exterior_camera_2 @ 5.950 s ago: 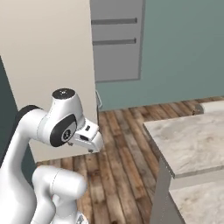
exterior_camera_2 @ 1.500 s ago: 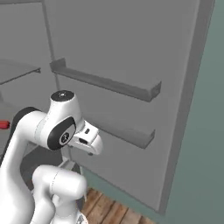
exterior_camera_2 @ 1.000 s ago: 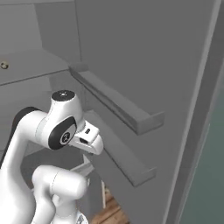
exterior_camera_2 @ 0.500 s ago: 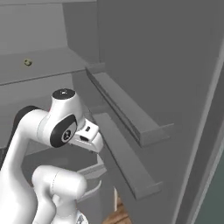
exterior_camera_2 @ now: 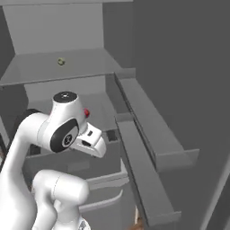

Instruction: Pick the egg and butter from the fridge and place them by the bowl for mixing.

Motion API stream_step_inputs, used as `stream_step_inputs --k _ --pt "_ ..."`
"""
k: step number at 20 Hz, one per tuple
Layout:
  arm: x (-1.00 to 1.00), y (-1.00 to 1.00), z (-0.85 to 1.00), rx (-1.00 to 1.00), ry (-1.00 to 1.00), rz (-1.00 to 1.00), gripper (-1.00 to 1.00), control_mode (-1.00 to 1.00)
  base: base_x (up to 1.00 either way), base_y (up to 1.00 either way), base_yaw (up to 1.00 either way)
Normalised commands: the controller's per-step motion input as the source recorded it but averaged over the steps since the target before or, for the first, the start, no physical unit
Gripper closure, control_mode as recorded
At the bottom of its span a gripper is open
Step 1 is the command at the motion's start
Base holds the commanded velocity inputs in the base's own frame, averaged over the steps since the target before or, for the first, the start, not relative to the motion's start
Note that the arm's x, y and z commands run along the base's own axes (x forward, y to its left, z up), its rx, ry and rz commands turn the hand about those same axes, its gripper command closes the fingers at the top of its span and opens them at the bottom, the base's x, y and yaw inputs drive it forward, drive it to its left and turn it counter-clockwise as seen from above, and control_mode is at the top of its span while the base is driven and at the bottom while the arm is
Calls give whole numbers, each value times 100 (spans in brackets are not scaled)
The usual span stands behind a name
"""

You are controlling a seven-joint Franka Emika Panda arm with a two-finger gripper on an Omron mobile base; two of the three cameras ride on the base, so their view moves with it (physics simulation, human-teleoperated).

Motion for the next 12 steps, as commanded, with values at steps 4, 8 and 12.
stream_step_inputs --k 4,8,12 --pt "0 0 0 0 0 0 -100 100 7 18 70" --pt "0 0 0 0 0 0 -100 100 16 9 69" --pt "0 0 0 0 0 0 -100 100 38 1 35"
